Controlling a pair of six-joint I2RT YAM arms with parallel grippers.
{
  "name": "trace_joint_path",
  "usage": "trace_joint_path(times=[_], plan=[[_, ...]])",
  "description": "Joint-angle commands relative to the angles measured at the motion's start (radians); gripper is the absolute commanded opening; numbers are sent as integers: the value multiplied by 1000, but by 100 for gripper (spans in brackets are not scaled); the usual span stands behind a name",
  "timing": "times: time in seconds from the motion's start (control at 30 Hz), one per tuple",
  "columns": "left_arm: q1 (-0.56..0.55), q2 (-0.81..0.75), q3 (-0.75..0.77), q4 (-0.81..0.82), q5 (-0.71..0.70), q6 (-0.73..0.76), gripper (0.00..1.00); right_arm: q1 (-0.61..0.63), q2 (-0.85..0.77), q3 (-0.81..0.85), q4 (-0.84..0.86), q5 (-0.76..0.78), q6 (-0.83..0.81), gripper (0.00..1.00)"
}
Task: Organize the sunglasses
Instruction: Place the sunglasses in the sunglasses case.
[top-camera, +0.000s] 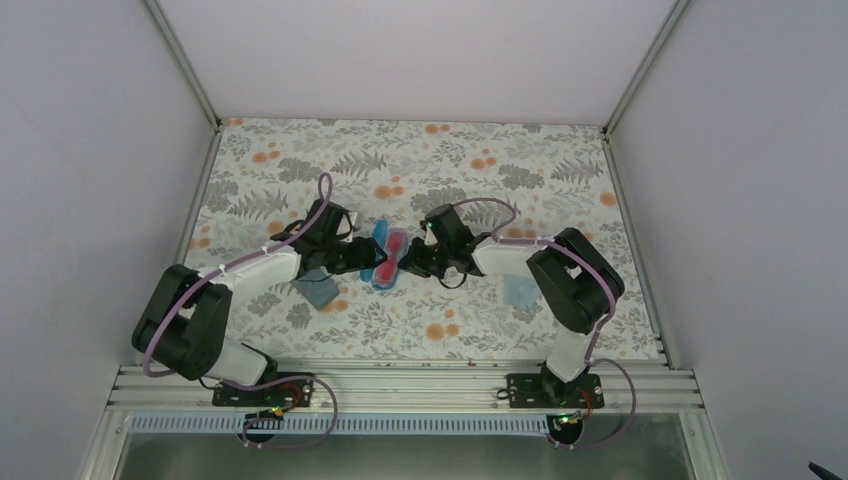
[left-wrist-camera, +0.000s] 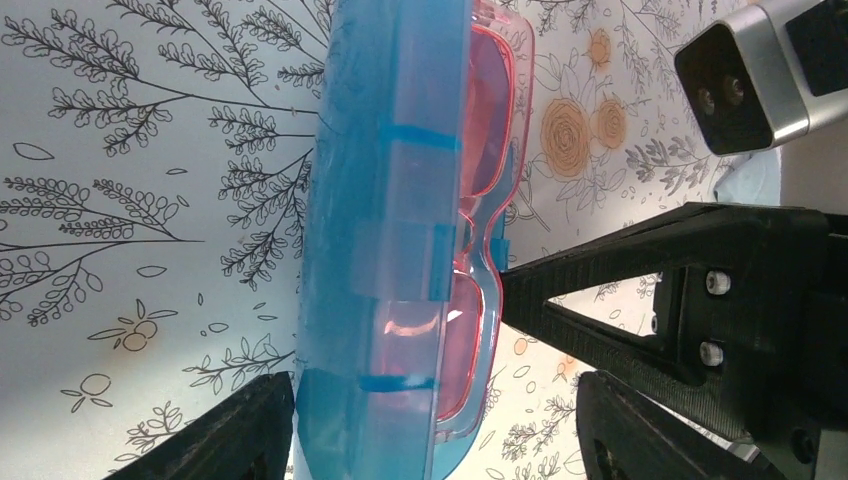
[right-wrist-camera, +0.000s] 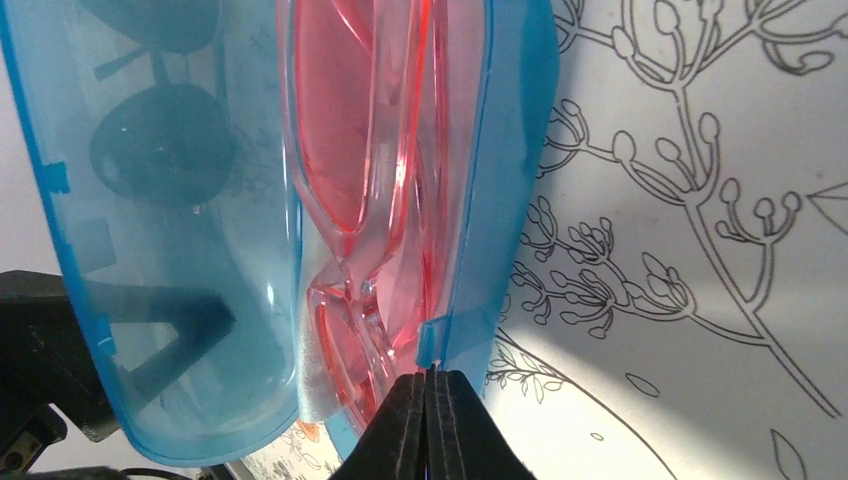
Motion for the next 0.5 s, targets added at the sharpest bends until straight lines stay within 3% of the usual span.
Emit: trace_joint_path(times=[0.0,0.3,0.47], plan=[[4,9,-15,30,26,17,70,10,21,36,-13,-3,-25,4],[4,-1,0,6,-10,25,69,3,-80,37,-95,133,-70,6],[8,-1,28,-7,-35,35,71,-46,-105,83,-153,226,-137,29]])
